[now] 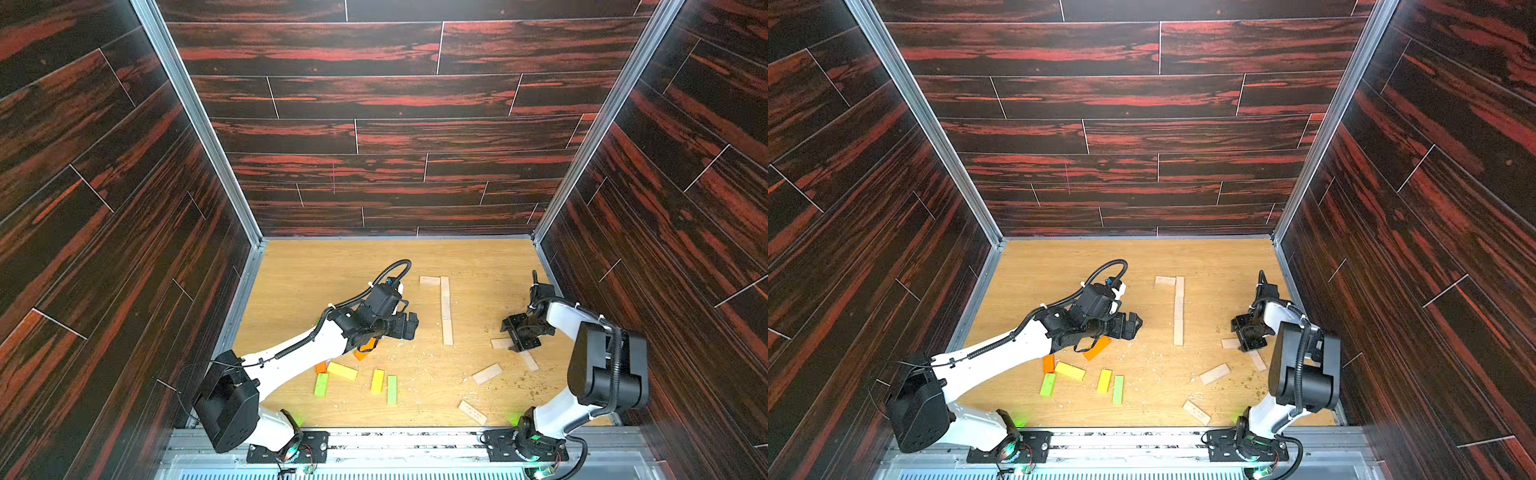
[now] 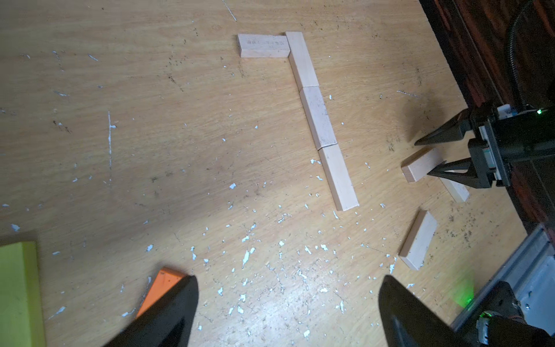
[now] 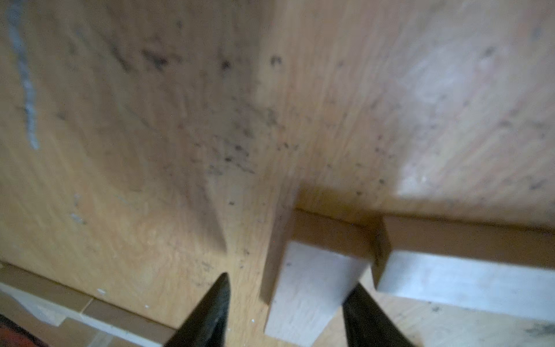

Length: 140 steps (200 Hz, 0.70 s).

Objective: Assemble a giraffe with building blocks
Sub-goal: Pick up the building block from the center of the board.

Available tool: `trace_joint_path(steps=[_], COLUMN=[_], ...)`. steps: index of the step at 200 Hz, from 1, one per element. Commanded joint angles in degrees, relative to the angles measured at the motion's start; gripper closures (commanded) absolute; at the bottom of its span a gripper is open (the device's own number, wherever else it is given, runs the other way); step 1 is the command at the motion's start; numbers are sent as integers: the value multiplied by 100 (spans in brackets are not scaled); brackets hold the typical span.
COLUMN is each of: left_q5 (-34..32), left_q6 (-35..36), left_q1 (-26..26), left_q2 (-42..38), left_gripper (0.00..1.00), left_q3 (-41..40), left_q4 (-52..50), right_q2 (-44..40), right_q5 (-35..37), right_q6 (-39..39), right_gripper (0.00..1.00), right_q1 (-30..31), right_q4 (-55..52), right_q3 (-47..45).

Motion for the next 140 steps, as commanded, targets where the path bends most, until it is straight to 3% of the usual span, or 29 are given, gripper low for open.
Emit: trace_joint_path(steps=[1, 40, 140], left_q5=[-150, -541, -347], left_q6=[160, 197, 466], left_q1=[-15, 16, 735], left_q2=[-96, -222, -415], left_gripper=[3, 3, 2], left_q3=[-45, -179, -423], left_q4=[51, 20, 231], right_q2=[246, 231, -769], right_q5=[40, -15, 145], right_q6=[115, 171, 804], right_gripper=[51, 74, 76], right_q1=[-7, 2, 168], right_q4=[83, 76, -1089], right_q3=[-92, -119, 524])
